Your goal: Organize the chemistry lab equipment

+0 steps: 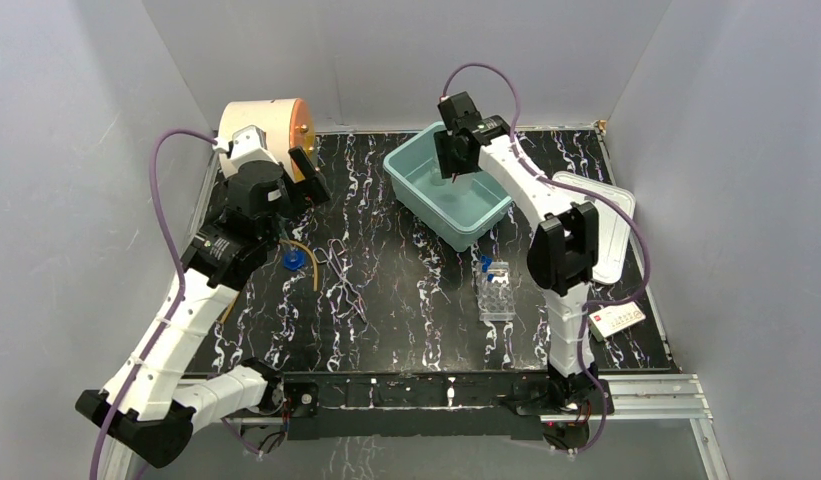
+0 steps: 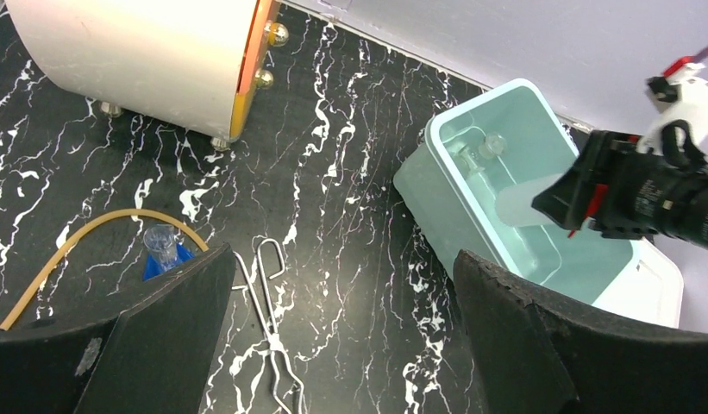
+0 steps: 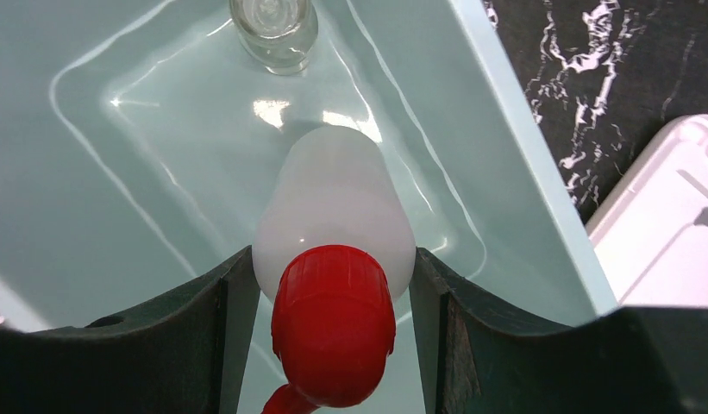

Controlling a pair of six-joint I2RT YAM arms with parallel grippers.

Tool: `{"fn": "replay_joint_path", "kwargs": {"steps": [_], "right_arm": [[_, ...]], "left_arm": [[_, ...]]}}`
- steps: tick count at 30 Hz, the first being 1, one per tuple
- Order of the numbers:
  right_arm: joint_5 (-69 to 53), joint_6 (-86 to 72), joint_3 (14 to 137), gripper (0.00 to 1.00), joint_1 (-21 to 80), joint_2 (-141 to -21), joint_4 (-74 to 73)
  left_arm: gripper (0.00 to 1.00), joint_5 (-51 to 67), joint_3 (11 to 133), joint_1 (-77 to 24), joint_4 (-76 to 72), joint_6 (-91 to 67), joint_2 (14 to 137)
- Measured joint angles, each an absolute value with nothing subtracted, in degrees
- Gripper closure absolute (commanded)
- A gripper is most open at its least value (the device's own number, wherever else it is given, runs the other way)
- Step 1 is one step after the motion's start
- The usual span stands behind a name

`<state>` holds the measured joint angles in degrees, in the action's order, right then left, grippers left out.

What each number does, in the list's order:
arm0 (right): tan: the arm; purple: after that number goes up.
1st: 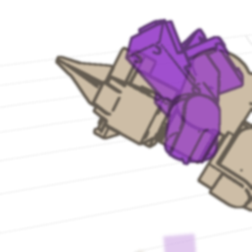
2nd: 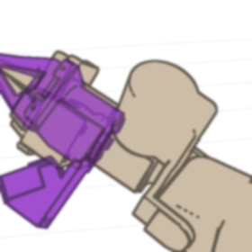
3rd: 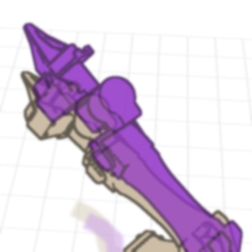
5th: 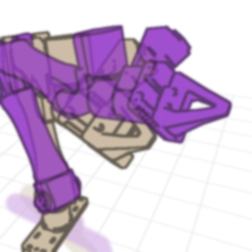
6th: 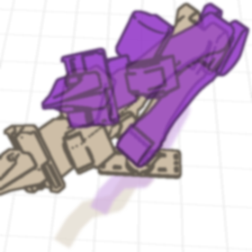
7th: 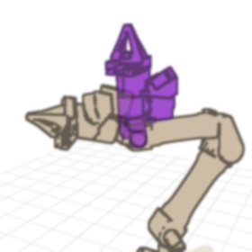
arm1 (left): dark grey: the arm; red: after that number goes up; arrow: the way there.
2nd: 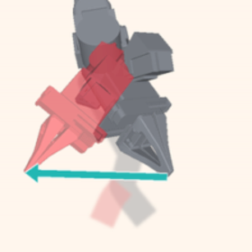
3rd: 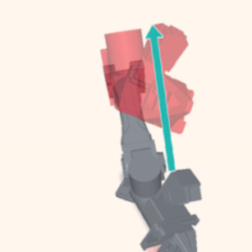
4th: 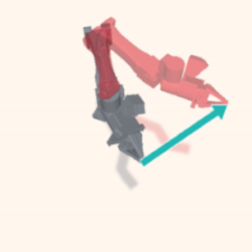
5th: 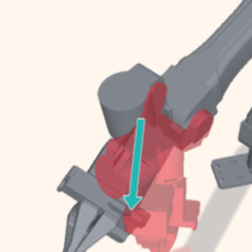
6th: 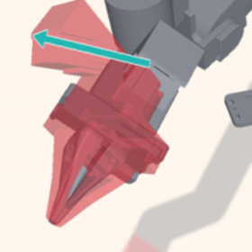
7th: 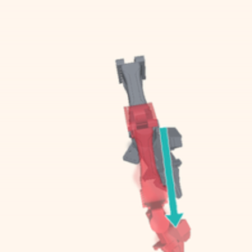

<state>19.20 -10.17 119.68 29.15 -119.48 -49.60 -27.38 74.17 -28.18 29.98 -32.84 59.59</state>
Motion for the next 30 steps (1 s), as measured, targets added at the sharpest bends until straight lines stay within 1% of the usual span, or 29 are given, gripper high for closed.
{"fn": "replay_joint_path", "kwargs": {"steps": [7, 11, 15, 22, 30], "right_arm": [[17.34, -7.77, 125.32, 0.43, 27.33, -127.94, -49.04], [16.82, -7.25, 128.92, 0.4, 26.57, -131.26, -49.15], [15.64, -7.03, 130.98, 0.36, 26.09, -133.01, -49.28], [12.88, -6.7, 132.7, 0.32, 25.85, -134.02, -49.71], [13.43, -6.94, 134.76, 0.2, 25.82, -136.27, -50.54]], "left_arm": [[0.02, -27.33, 73.95, -28.18, 30.0, -33.23, 59.81], [0.02, -27.38, 73.95, -28.18, 30.0, -33.21, 60.05], [0.02, -27.4, 73.95, -28.18, 30.0, -33.1, 60.62], [0.02, -27.42, 73.95, -28.18, 30.0, -32.97, 61.41], [0.02, -27.44, 73.95, -28.18, 30.0, -32.51, 61.49]]}}
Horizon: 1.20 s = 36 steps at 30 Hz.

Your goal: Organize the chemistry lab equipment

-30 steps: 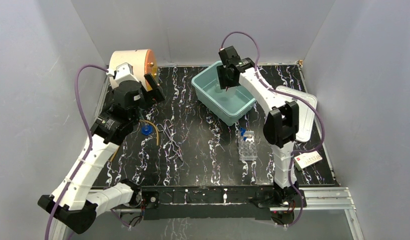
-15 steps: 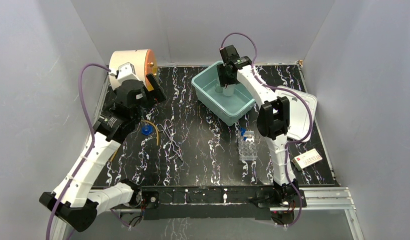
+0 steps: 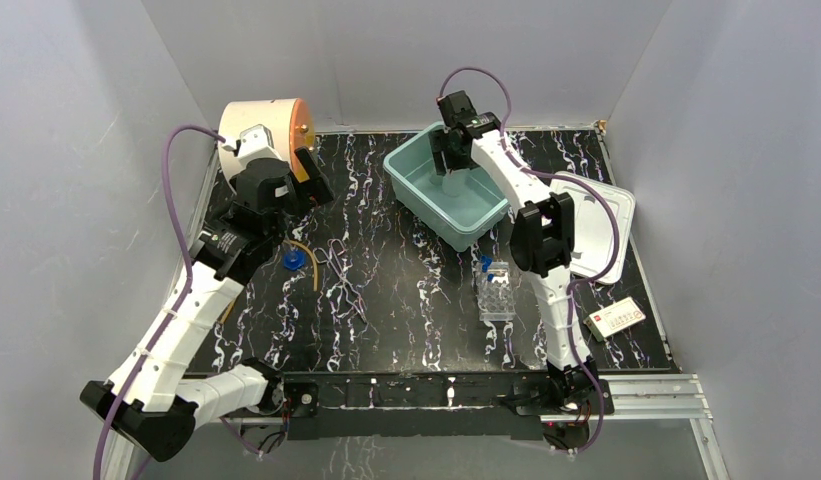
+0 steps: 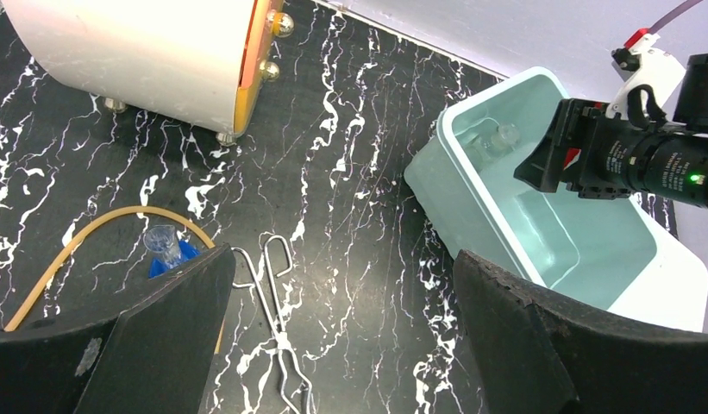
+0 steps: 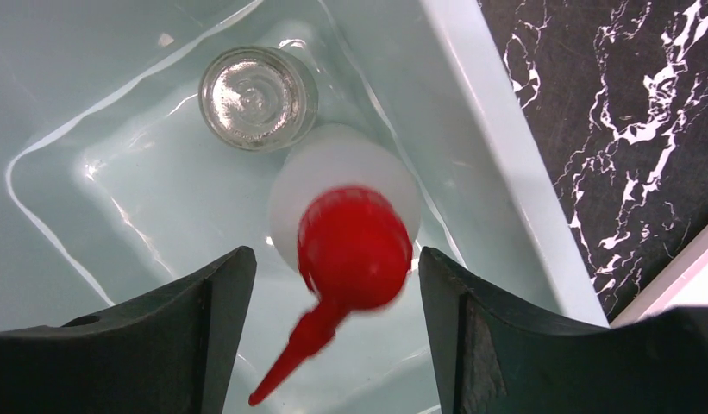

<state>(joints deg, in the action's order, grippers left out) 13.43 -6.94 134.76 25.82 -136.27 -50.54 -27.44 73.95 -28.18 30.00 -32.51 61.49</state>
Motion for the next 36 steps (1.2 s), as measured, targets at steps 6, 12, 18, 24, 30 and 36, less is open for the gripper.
{"fn": "replay_joint_path", "kwargs": {"steps": [6, 12, 18, 24, 30, 36], "right_arm": [[13.65, -7.29, 137.6, 0.16, 25.82, -136.25, -51.03], [13.43, -7.46, 138.02, 0.16, 25.82, -135.2, -51.2], [14.55, -8.6, 137.32, 0.17, 25.82, -128.9, -51.77], [12.45, -10.44, 127.33, 0.21, 25.67, -113.25, -46.3], [6.85, -14.44, 114.48, 0.23, 25.85, -101.34, -37.65], [2.85, -16.97, 105.12, 0.23, 27.31, -99.04, -33.17]], "left_arm": [[0.02, -27.99, 74.0, -28.18, 30.02, -31.27, 61.52], [0.02, -30.41, 75.96, -28.18, 31.97, -30.46, 62.98], [0.07, -33.19, 76.9, -27.94, 38.35, -32.99, 64.88], [0.1, -33.95, 76.07, -24.53, 47.99, -38.92, 66.28], [0.16, -29.69, 70.63, -14.41, 50.35, -41.76, 66.76], [0.18, -22.41, 66.65, -6.85, 45.32, -39.59, 72.18]]}}
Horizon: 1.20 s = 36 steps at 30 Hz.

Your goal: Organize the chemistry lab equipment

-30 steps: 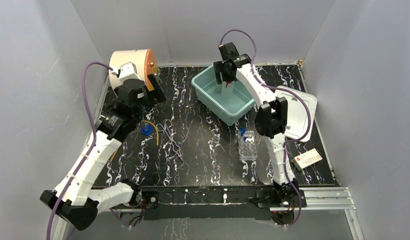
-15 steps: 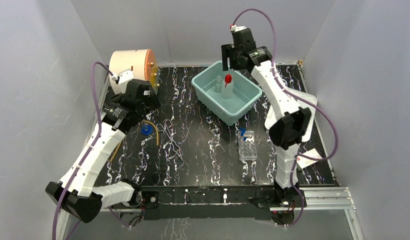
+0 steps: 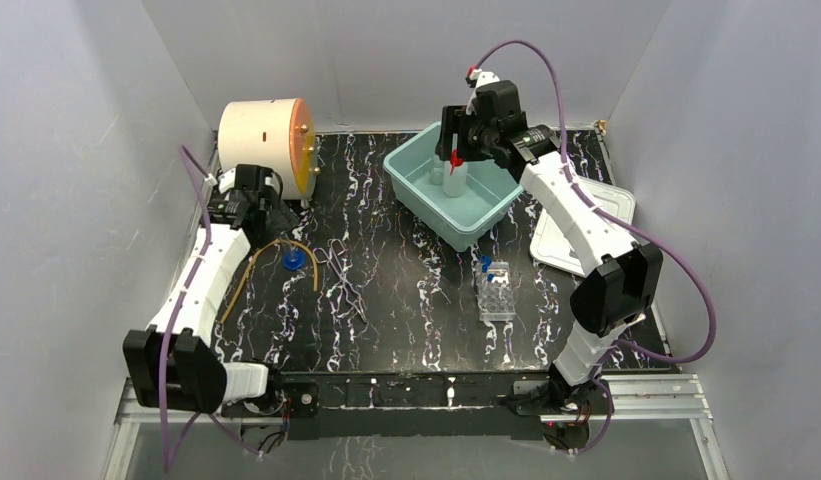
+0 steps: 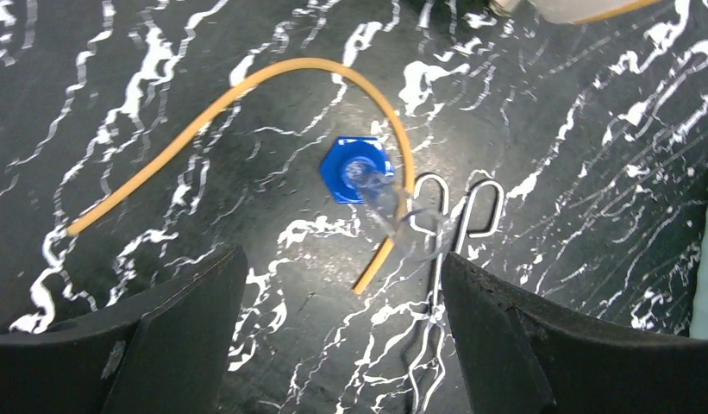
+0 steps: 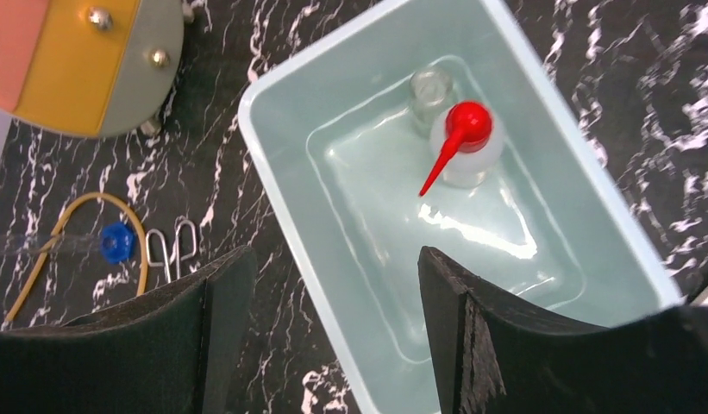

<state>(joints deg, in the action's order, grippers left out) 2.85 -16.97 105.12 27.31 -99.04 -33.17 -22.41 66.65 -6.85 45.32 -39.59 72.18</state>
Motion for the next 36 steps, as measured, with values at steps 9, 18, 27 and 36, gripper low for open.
{"fn": "replay_joint_path", "kwargs": {"steps": [9, 18, 27, 36], "right_arm": [[-1.15, -18.31, 102.83, 0.24, 28.32, -99.02, -32.25], [-1.74, -18.33, 102.83, 0.24, 28.53, -99.02, -31.51], [-1.98, -18.33, 102.5, 0.24, 28.62, -98.83, -31.51], [-3.68, -18.2, 102.5, 0.24, 29.08, -98.83, -31.33]], "left_arm": [[0.3, -16.88, 66.52, -6.52, 35.83, -33.1, 78.81], [0.66, -16.95, 66.65, -6.48, 35.57, -31.09, 82.52], [0.79, -16.67, 70.81, -6.48, 36.27, -30.04, 82.72], [0.82, -13.65, 75.59, -6.48, 42.0, -31.18, 81.97]]}}
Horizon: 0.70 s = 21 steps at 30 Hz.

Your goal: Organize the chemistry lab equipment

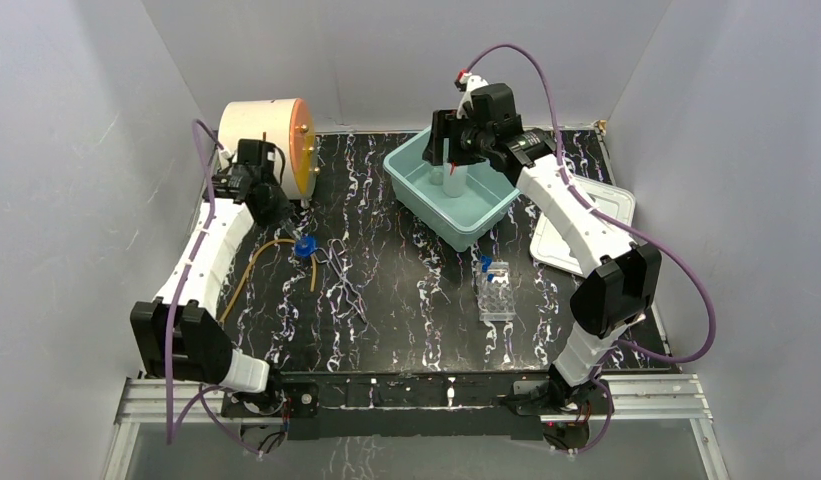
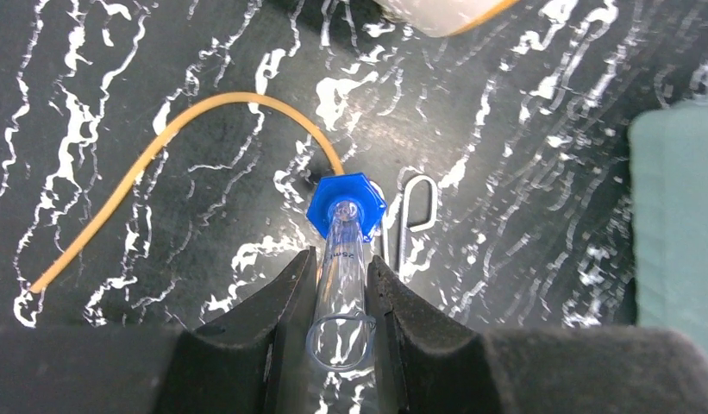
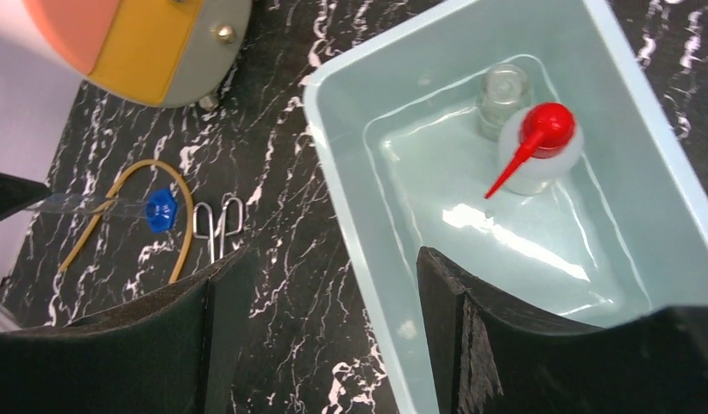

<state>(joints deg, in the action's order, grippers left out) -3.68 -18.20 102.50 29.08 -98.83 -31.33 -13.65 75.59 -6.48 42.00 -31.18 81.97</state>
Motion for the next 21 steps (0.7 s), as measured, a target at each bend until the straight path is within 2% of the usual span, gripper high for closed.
{"fn": "replay_joint_path", "kwargs": {"steps": [4, 10, 15, 21], "right_arm": [[-8.01, -16.16, 100.86, 0.23, 30.2, -98.24, -28.49], [-18.04, -10.28, 94.28, 0.21, 36.25, -95.15, -21.08], [-24.84, -6.79, 92.31, 0.2, 42.59, -95.07, -15.35], [-30.09, -4.05, 90.28, 0.22, 43.72, -95.07, -11.4]], "left_arm": [[0.82, -8.1, 79.99, -6.48, 45.74, -32.45, 81.1], [0.83, 7.51, 83.59, -6.44, 46.83, -34.11, 79.35], [0.82, 20.16, 84.16, -6.48, 44.73, -34.87, 79.55], [0.82, 29.67, 84.14, -6.48, 39.99, -36.88, 80.16]]}}
